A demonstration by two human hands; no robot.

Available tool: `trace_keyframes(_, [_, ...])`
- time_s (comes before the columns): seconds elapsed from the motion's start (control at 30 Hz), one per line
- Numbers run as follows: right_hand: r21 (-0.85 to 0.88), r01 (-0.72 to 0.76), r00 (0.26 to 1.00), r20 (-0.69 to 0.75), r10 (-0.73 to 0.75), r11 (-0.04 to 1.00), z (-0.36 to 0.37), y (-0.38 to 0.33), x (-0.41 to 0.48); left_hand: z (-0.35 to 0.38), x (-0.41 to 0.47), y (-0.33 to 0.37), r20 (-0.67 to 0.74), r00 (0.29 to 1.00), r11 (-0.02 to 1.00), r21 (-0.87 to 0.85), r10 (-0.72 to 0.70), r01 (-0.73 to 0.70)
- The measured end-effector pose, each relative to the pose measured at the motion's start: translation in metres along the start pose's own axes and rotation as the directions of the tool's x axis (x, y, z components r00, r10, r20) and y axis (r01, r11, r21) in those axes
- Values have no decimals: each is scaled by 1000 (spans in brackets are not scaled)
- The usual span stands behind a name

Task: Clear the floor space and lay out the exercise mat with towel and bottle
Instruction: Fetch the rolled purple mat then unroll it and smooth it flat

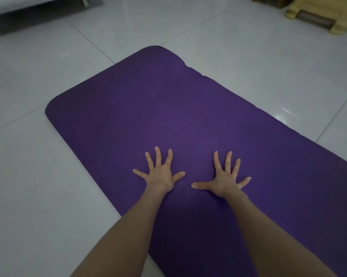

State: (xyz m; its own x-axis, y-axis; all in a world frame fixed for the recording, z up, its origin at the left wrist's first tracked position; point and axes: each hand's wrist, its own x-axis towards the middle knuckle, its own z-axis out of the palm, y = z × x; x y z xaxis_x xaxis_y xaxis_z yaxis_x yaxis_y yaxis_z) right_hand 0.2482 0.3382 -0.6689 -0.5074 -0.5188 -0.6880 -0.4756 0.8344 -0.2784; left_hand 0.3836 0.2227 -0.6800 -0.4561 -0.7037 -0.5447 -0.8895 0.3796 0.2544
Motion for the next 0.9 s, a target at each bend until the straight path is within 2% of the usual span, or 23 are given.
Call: trace_keyframes(0.9, [14,-15,1000,-13,15,1000,18,41,-35,28,-40,12,26,1000,1000,-7,15,-14])
